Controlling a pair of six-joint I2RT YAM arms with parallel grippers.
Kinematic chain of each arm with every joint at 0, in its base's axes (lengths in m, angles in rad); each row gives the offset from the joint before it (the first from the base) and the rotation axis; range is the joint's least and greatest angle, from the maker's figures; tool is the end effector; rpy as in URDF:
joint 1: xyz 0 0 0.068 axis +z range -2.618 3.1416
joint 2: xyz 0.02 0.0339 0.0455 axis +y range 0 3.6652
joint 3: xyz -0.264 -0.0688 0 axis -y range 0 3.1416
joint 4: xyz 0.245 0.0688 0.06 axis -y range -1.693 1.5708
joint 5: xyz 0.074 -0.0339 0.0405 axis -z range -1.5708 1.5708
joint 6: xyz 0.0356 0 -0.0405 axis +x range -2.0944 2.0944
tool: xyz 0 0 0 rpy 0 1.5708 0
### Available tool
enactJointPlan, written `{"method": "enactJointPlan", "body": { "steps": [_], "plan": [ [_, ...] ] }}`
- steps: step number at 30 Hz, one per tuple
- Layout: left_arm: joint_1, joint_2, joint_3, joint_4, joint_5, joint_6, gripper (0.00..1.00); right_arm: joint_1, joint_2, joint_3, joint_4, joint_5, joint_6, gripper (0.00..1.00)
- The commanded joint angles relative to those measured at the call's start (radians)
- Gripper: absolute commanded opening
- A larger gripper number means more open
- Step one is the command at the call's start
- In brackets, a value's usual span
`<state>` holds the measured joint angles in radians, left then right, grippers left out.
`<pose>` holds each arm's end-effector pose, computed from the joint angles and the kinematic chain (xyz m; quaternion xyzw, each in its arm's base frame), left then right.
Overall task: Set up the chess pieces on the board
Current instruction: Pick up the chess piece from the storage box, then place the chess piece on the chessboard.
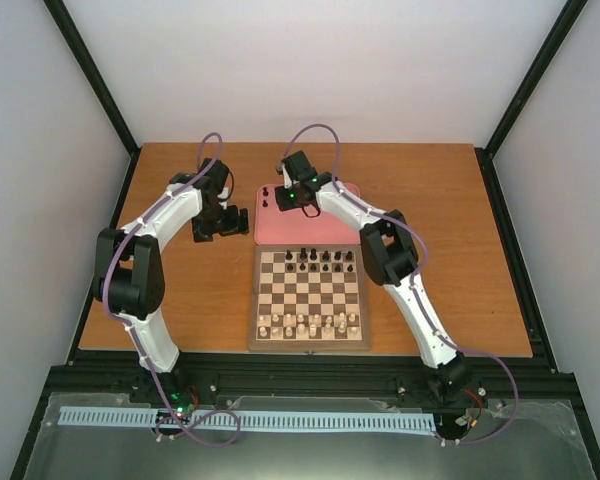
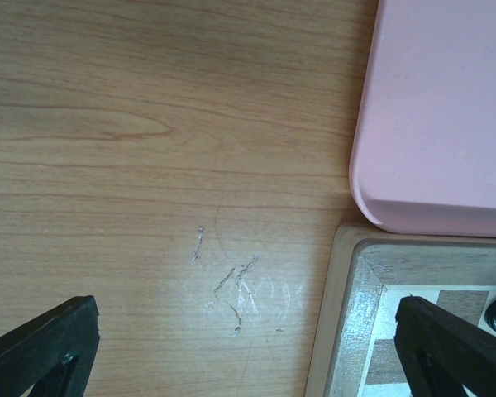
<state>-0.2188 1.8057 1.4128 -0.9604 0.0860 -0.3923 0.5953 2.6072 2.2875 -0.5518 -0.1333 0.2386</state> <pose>0.3453 -0.0799 0.2250 -0.0814 0.9898 -0.0734 0.0906 0.4685 0.3230 0.1443 -0.1888 0.9185 0.1956 0.2872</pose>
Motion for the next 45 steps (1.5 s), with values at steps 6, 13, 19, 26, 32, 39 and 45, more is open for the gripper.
{"method": "enactJointPlan", "body": {
  "steps": [6, 13, 19, 26, 32, 39, 45],
  "plan": [
    [0.006, -0.002, 0.046, 0.003, -0.006, 0.011, 1.0, 0.035, -0.377, -0.284, 0.005, -0.057, -0.093, 0.07],
    [0.006, 0.004, 0.042, 0.012, -0.006, 0.009, 1.0, 0.166, -0.587, -0.555, -0.026, -0.114, -0.167, 0.07],
    [0.006, 0.017, 0.037, 0.016, -0.001, 0.009, 1.0, 0.246, -0.646, -0.674, -0.046, -0.139, -0.173, 0.08],
    [0.006, 0.016, 0.039, 0.016, -0.002, 0.011, 1.0, 0.254, -0.632, -0.738, -0.05, -0.105, -0.162, 0.08],
    [0.006, 0.02, 0.036, 0.017, -0.004, 0.011, 1.0, 0.253, -0.599, -0.743, -0.053, -0.101, -0.165, 0.09],
    [0.006, 0.027, 0.038, 0.017, -0.005, 0.012, 1.0, 0.253, -0.562, -0.734, -0.061, -0.073, -0.165, 0.1],
    [0.006, 0.035, 0.041, 0.017, -0.002, 0.012, 1.0, 0.248, -0.539, -0.718, -0.07, -0.056, -0.159, 0.1]
  ]
}}
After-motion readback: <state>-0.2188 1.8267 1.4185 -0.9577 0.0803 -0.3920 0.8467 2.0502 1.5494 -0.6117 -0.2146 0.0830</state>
